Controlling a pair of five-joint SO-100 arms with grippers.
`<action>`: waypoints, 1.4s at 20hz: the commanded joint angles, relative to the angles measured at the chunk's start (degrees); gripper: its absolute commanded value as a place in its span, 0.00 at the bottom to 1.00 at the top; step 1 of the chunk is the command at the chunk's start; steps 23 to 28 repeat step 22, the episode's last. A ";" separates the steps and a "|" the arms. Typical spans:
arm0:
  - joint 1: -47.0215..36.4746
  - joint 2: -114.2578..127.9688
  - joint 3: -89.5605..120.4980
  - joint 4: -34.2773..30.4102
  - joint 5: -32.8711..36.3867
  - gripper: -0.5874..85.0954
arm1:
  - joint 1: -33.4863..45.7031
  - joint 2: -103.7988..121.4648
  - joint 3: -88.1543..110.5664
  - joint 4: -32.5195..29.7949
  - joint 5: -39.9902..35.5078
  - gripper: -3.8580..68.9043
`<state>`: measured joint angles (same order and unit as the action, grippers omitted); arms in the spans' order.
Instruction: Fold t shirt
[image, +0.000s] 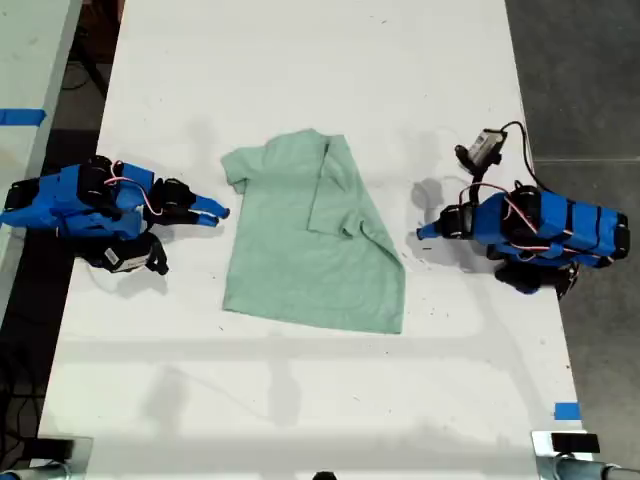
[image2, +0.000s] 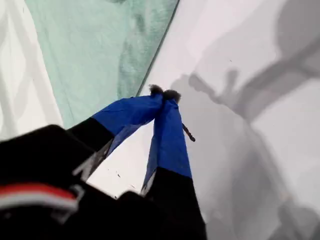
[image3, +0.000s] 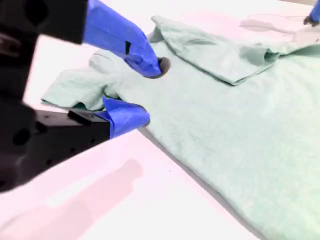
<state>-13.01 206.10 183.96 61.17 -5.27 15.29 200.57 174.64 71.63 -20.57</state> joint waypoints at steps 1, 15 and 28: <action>-3.25 0.35 0.00 0.00 1.23 0.15 | -0.44 0.79 2.55 0.00 1.14 0.05; 9.76 0.44 -4.22 -13.01 10.37 0.24 | -0.35 0.79 2.55 -0.09 0.88 0.05; 2.99 0.35 0.09 -0.53 1.58 0.01 | -0.62 0.79 2.55 -0.09 1.05 0.05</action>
